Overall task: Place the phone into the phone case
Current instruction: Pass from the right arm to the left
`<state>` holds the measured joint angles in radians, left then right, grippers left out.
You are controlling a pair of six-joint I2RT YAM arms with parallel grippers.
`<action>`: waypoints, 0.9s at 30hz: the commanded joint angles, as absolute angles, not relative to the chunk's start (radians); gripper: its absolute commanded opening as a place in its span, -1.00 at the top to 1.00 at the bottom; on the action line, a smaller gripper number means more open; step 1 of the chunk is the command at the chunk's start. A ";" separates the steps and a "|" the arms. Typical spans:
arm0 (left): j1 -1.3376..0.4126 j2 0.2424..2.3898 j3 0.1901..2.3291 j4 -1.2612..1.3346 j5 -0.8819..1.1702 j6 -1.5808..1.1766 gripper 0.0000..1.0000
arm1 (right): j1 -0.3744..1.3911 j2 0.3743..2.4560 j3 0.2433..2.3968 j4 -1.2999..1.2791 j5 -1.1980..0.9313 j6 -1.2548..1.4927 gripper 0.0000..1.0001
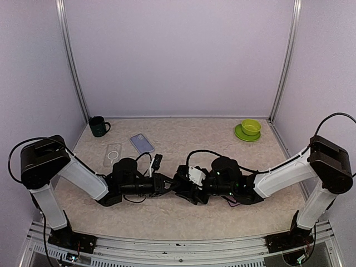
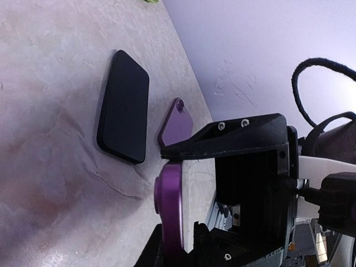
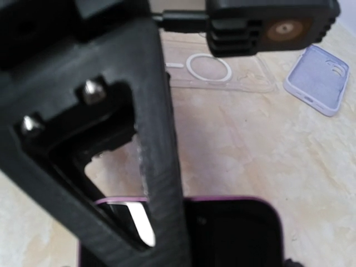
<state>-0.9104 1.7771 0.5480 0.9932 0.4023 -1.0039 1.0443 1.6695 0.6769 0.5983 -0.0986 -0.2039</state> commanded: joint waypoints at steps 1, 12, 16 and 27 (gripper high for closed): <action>-0.917 1.793 0.569 1.040 0.422 -1.007 0.80 | 1.052 1.656 0.680 0.656 -0.080 -0.211 -0.17; -0.916 1.782 0.557 1.015 0.362 -1.001 1.00 | 1.052 1.645 0.676 0.661 -0.045 -0.212 -0.28; -0.916 1.754 0.562 0.966 0.335 -0.965 1.00 | 1.052 1.623 0.671 0.663 -0.008 -0.213 -0.41; -0.928 1.553 0.578 0.738 0.141 -0.792 1.00 | 1.050 1.444 0.633 0.689 0.312 -0.144 -0.90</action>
<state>-0.9218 1.6505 0.5694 0.8505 0.2565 -0.8936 1.0634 1.5555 0.6571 0.6037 0.1154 -0.1879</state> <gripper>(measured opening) 0.072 0.913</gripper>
